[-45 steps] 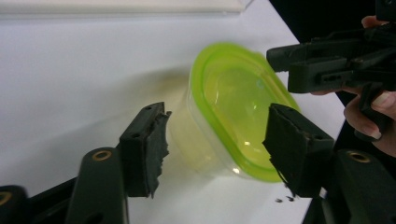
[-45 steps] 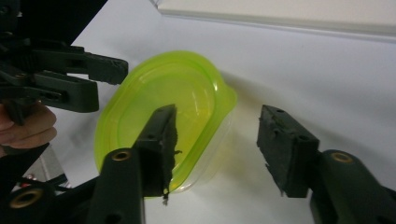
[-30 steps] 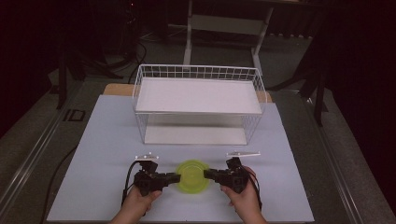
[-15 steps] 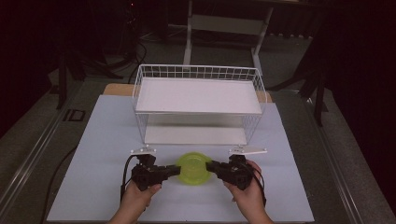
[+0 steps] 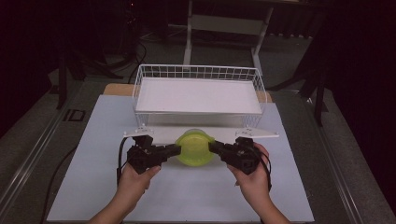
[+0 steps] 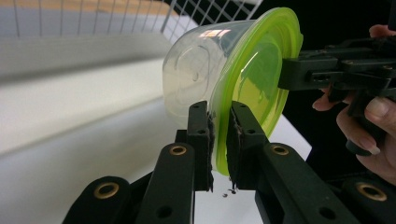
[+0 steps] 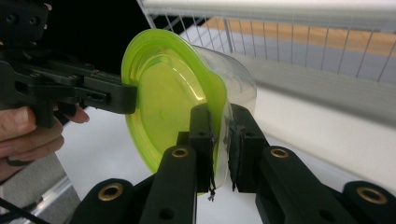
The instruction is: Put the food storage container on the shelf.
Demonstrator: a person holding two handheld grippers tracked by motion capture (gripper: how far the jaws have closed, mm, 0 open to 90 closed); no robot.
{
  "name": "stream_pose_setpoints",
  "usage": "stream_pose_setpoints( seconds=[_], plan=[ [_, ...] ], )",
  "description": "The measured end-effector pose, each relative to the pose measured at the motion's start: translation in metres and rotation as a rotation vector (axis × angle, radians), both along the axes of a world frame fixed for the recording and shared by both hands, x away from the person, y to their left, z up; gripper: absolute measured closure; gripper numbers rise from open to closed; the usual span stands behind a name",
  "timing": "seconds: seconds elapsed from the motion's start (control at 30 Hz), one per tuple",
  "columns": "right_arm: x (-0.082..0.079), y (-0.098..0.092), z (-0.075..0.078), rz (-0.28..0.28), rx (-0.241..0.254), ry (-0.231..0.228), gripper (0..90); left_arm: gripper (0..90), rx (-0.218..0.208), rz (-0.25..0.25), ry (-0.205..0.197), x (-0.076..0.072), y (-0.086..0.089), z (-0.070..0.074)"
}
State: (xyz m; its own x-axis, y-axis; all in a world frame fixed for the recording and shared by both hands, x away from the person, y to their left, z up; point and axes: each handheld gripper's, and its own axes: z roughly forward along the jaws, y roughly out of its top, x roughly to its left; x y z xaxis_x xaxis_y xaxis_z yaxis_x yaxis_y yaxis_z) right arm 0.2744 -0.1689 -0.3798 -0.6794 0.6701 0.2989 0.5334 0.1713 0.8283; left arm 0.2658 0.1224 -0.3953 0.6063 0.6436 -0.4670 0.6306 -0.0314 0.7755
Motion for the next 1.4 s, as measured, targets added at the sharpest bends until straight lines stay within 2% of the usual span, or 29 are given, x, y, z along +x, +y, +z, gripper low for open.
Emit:
stream_pose_setpoints(
  seconds=[0.23,0.4,0.43,0.5,0.63,0.7,0.73,0.83,0.97,1.0,1.13,1.2,1.3,1.4],
  plan=[
    [0.014,0.002,0.033,-0.019,0.017,-0.040,81.2,81.1,-0.012,0.018,-0.044,0.017,0.000,0.031],
    [0.030,0.002,0.051,-0.036,0.038,-0.028,81.3,80.9,-0.014,0.046,-0.070,0.032,-0.001,0.050],
    [0.030,0.002,0.051,-0.036,0.038,-0.028,81.3,80.9,-0.014,0.046,-0.070,0.032,-0.001,0.050],
    [0.039,0.003,0.062,-0.049,0.045,-0.026,81.3,80.9,-0.017,0.059,-0.082,0.040,-0.001,0.058],
    [0.053,0.004,0.072,-0.072,0.036,-0.024,81.2,80.6,-0.001,0.072,-0.060,0.055,-0.004,0.068],
    [0.057,0.005,0.074,-0.075,0.033,-0.026,81.3,80.4,-0.001,0.080,-0.059,0.059,-0.004,0.069],
    [0.065,0.003,0.075,-0.082,0.059,0.006,81.3,80.4,-0.002,0.084,-0.061,0.065,-0.004,0.073],
    [0.074,0.002,0.076,-0.086,0.081,0.040,81.3,80.3,-0.005,0.087,-0.063,0.072,-0.005,0.075],
    [0.085,0.005,0.078,-0.102,0.045,0.050,81.2,80.2,0.010,0.090,-0.012,0.086,-0.007,0.075],
    [0.088,0.006,0.079,-0.111,0.030,0.050,81.1,80.2,0.023,0.096,-0.013,0.088,-0.008,0.076],
    [0.100,0.007,0.081,-0.120,0.023,0.093,81.1,79.9,0.028,0.108,-0.009,0.097,-0.008,0.077],
    [0.103,0.008,0.081,-0.124,0.017,0.111,81.1,79.8,0.026,0.116,0.007,0.101,-0.008,0.075],
    [0.108,0.010,0.081,-0.133,0.008,0.121,81.1,79.2,0.008,0.117,0.012,0.106,-0.008,0.072],
    [0.112,0.009,0.081,-0.135,0.022,0.139,81.2,77.3,-0.006,0.118,0.020,0.110,-0.007,0.074]
  ],
)
